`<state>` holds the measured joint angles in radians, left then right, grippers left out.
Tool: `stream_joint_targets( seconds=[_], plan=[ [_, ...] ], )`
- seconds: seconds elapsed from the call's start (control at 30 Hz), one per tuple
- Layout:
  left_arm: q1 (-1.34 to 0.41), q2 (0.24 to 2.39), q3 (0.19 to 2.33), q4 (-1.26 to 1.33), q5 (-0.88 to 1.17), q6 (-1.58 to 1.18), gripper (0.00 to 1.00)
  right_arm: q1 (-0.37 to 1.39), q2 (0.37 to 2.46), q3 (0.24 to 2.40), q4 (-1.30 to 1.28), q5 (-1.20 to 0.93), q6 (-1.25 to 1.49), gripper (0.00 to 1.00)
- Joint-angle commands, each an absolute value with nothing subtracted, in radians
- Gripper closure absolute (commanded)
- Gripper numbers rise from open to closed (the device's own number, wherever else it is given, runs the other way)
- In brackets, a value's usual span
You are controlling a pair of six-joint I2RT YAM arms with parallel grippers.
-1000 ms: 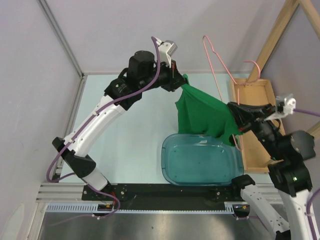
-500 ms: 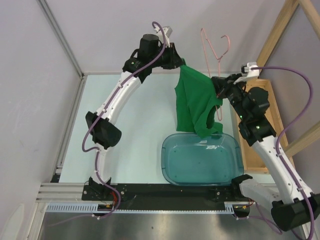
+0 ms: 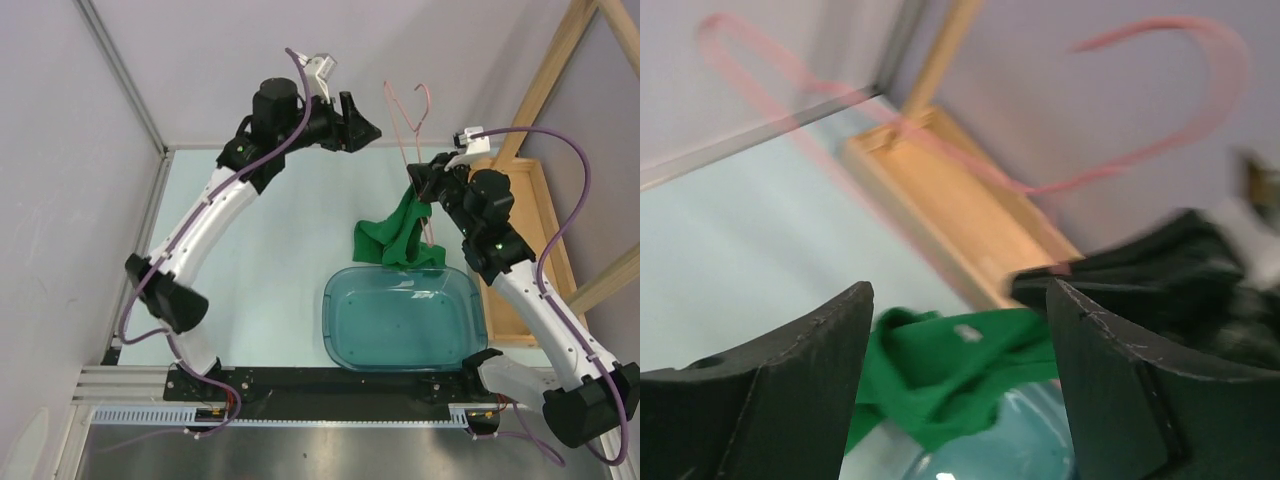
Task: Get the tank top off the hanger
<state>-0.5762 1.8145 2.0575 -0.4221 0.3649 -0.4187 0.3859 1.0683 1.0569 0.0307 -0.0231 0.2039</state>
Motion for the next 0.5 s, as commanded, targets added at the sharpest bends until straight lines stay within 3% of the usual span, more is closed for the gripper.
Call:
stream_joint_targets(
  seconds=[0.0, 0.37, 0.47],
  plan=[
    [-0.676, 1.663, 1.916, -0.134, 0.448, -0.506, 0.26, 0.41, 1.051, 1.104, 0.041, -0.012, 0.192, 1.0],
    [-0.752, 1.68, 1.836, -0.069, 0.324, -0.529, 0.41, 0.425, 1.028, 1.086, 0.077, -0.026, 0.245, 1.0],
    [-0.755, 1.69, 1.83, -0.066, 0.319, -0.528, 0.39, 0.425, 1.029, 1.089, 0.078, -0.035, 0.258, 1.0]
  ],
)
